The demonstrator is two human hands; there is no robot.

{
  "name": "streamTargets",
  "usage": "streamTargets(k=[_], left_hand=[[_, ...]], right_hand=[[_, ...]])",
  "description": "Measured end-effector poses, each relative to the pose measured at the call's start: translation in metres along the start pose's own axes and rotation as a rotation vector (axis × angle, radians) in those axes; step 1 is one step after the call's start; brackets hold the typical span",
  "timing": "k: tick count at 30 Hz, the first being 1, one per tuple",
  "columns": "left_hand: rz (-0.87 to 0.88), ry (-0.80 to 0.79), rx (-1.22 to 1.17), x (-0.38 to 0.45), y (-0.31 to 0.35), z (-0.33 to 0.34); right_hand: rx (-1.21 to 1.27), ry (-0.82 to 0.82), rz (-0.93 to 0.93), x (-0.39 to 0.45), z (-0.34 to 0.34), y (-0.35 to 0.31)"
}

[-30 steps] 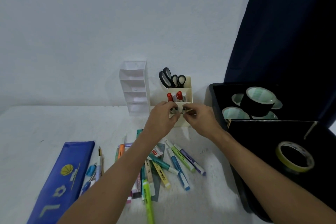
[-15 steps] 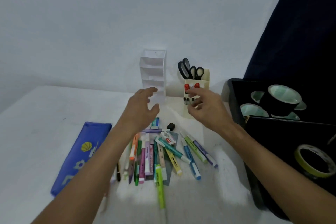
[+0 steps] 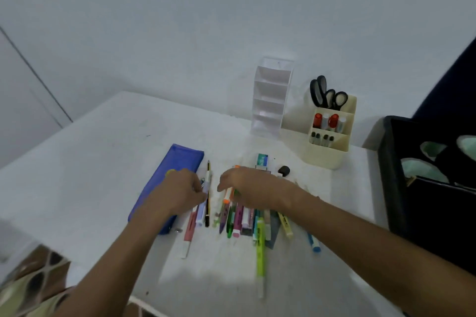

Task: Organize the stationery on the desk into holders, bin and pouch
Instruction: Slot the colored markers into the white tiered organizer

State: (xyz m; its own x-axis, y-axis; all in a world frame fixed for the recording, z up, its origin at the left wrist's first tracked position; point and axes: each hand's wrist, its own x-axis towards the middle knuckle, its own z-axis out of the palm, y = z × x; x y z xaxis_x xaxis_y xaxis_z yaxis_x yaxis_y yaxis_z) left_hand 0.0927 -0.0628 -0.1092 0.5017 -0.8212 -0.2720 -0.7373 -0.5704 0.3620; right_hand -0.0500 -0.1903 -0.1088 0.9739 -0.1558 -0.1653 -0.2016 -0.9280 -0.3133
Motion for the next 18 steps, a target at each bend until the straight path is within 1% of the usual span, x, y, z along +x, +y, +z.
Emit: streamTargets(k=[2, 3, 5, 7, 13, 16, 18], left_hand=[[-0.026, -0.024, 0.02, -0.005, -0.003, 0.012], [-0.045, -0.008, 0.018, -0.009, -0.003, 0.017], [-0.078, 0.051, 0.035, -0.017, 0.001, 0.023], [-0.087, 0.091, 0.096, -0.022, 0.005, 0.028], [-0.158, 0.137, 0.081, -0.023, 0.011, 0.036], [-0.198, 0.148, 0.047, -0.025, 0.017, 0.039], [-0.204, 0.191, 0.019, -0.027, 0.022, 0.038]], right_hand=[[-0.124, -0.073, -0.028, 0.007, 0.007, -0.001], [-0.184, -0.093, -0.052, 0.01, 0.009, -0.002], [-0.26, -0.098, -0.081, 0.012, 0.013, -0.001], [-0.28, -0.088, -0.094, 0.012, 0.015, 0.0], [-0.276, 0.005, -0.166, 0.015, 0.019, 0.007], [-0.263, 0.094, -0.169, 0.011, 0.016, 0.008], [-0.224, 0.155, -0.173, 0.006, 0.01, 0.008]])
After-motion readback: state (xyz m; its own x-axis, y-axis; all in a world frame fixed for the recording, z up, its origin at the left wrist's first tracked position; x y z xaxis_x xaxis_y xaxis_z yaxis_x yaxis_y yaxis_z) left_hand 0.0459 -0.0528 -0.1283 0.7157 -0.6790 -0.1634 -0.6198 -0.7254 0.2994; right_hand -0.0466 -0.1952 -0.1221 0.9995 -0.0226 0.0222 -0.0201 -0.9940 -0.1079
